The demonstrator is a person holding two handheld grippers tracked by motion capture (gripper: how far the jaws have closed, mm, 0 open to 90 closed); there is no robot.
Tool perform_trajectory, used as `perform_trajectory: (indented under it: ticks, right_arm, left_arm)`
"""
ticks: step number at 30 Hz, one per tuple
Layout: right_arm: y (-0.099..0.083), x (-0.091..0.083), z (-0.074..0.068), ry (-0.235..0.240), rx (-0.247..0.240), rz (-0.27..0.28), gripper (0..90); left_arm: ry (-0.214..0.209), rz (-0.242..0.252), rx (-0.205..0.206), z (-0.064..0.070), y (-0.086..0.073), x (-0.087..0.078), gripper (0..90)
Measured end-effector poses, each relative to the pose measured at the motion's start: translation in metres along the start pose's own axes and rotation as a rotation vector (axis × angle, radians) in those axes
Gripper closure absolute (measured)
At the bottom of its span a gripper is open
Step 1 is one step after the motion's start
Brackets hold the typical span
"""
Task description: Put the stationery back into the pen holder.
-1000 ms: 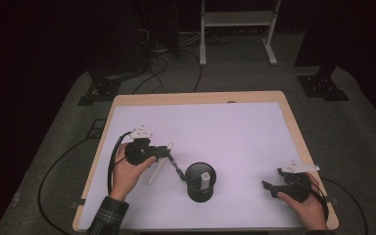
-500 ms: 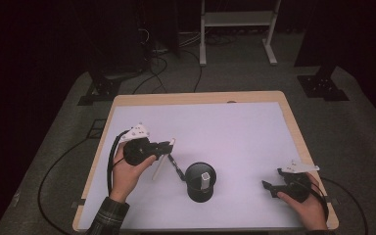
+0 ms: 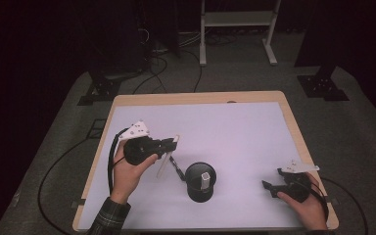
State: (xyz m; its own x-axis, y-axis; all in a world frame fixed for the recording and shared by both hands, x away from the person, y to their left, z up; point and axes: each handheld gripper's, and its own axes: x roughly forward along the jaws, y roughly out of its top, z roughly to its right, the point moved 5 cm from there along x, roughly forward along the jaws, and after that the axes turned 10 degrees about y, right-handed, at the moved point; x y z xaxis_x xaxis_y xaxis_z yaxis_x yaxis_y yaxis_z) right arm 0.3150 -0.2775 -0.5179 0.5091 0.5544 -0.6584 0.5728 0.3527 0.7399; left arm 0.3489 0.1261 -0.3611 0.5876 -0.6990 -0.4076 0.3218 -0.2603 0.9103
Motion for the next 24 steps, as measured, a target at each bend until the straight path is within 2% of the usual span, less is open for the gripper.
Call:
perform_trajectory:
  ticks: [11, 24]
  right_arm:
    - [0.000, 0.000, 0.000, 0.000, 0.004, 0.001, 18.9]
    - [0.000, 0.000, 0.000, 0.000, 0.002, -0.001, 18.9]
  left_arm:
    - [-0.039, 0.047, 0.024, 0.015, 0.018, -0.001, 78.9]
    - [-0.080, 0.075, 0.042, 0.030, 0.031, 0.003, 78.9]
